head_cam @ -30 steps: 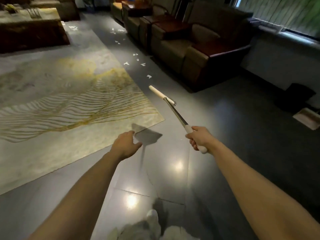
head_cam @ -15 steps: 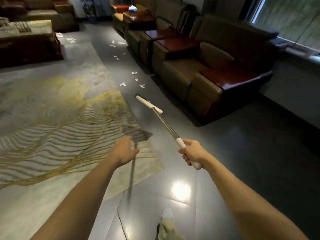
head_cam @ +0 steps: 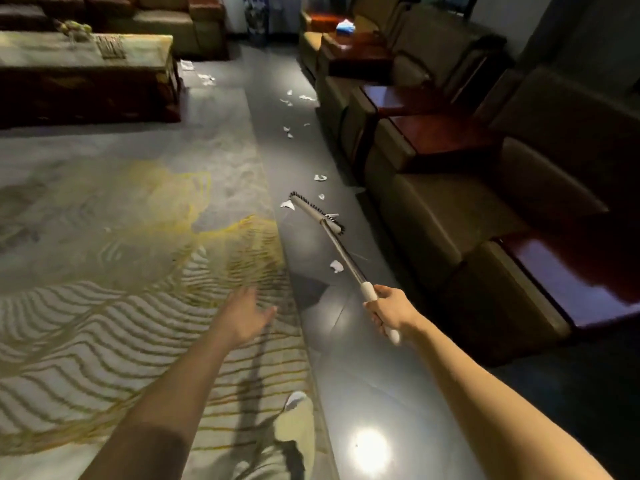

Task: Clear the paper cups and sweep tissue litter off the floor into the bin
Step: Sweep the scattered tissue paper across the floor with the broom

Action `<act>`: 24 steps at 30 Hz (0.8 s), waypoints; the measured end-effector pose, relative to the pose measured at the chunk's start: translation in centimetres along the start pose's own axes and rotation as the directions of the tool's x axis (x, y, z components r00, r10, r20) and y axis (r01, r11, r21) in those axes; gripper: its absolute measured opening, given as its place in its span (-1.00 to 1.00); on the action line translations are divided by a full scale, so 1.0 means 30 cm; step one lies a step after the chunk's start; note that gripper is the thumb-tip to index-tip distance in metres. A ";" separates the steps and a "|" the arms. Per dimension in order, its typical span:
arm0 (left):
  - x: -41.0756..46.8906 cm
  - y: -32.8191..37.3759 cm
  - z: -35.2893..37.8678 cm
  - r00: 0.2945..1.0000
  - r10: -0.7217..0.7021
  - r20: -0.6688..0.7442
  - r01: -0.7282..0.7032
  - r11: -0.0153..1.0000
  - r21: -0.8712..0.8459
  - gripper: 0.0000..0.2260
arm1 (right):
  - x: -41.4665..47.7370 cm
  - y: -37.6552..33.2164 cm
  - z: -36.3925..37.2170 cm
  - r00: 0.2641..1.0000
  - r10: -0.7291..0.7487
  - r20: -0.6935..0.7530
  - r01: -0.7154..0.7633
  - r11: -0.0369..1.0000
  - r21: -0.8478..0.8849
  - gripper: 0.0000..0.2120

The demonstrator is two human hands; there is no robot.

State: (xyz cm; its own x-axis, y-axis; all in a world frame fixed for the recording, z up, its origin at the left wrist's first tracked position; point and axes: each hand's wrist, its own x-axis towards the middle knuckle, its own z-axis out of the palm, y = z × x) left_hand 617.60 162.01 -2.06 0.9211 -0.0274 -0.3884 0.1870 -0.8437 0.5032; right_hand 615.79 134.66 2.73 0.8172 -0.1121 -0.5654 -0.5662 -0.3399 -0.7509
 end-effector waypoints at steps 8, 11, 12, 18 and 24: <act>0.718 0.279 -0.377 0.999 -0.034 -0.012 0.035 0.994 0.102 -0.40 | 0.629 -0.497 -0.167 0.999 -0.018 0.048 0.017 1.000 0.014 -0.56; 1.001 0.357 -0.454 1.000 -0.010 -0.022 0.012 0.995 0.100 -0.40 | 0.910 -0.659 -0.214 0.997 -0.018 0.073 0.016 1.000 0.025 -0.51; 1.103 0.380 -0.478 0.999 -0.001 -0.034 0.004 0.995 0.103 -0.40 | 1.014 -0.716 -0.229 0.996 -0.024 0.084 0.022 1.000 0.022 -0.50; 1.726 0.546 -0.669 0.996 -0.034 -0.084 0.039 0.998 0.056 -0.40 | 1.646 -1.088 -0.346 0.993 -0.046 0.113 0.046 0.999 0.000 -0.54; 2.231 0.651 -0.890 0.985 -0.105 -0.140 0.102 0.994 -0.029 -0.43 | 2.165 -1.514 -0.425 0.988 -0.064 0.139 0.074 0.995 -0.065 -0.53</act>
State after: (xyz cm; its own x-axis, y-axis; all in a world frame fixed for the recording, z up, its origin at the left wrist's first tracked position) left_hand 692.01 158.00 2.40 0.9352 0.1366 -0.3268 0.2895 -0.8265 0.4829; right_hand 695.96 130.93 4.46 0.8288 0.0408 -0.5580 -0.4961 -0.4076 -0.7666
